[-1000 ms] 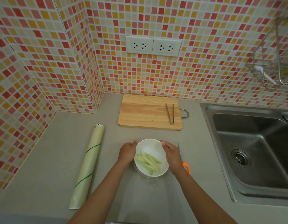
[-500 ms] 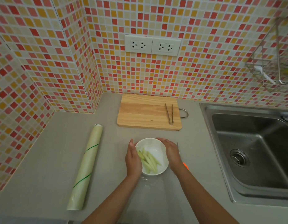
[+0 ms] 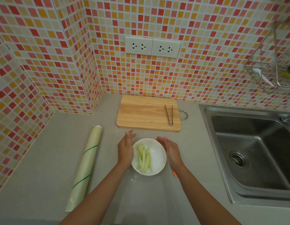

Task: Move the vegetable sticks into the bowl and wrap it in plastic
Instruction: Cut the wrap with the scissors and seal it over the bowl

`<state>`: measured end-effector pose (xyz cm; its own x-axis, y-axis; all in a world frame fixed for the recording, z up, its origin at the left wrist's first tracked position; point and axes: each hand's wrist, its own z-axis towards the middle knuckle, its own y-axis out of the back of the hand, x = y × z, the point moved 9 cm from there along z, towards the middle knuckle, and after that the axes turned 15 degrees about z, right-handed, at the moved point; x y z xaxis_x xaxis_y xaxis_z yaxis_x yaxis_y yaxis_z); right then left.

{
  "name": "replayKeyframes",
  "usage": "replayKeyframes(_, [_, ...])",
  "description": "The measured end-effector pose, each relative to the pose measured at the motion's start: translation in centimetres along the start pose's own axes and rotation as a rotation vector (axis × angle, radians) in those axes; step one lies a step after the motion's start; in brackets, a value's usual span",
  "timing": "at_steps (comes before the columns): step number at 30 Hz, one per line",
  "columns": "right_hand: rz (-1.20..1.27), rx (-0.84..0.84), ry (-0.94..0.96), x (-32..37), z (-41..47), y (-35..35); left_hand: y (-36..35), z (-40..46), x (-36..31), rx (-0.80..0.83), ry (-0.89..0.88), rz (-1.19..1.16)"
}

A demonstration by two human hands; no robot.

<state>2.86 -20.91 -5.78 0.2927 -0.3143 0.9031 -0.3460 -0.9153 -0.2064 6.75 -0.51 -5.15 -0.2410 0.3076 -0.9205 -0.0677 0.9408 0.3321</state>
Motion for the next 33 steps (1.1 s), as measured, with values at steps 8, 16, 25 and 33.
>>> replayKeyframes(8, [0.069,0.115,-0.058,-1.7,0.1,-1.5,-1.3,-4.4,1.9,-0.077,0.033,-0.051])
replayKeyframes(16, [0.115,-0.058,-0.029,-2.8,-0.2,-0.9,-1.3,-0.4,1.4,0.110,0.048,-0.084])
replayKeyframes(25, [0.270,-0.281,0.079,-1.5,-0.7,-0.1,-2.6,-1.7,2.8,0.063,0.273,-0.209])
replayKeyframes(33, [0.216,-0.122,-0.012,-2.0,0.1,0.5,-1.7,-0.5,2.8,0.036,0.249,-0.045])
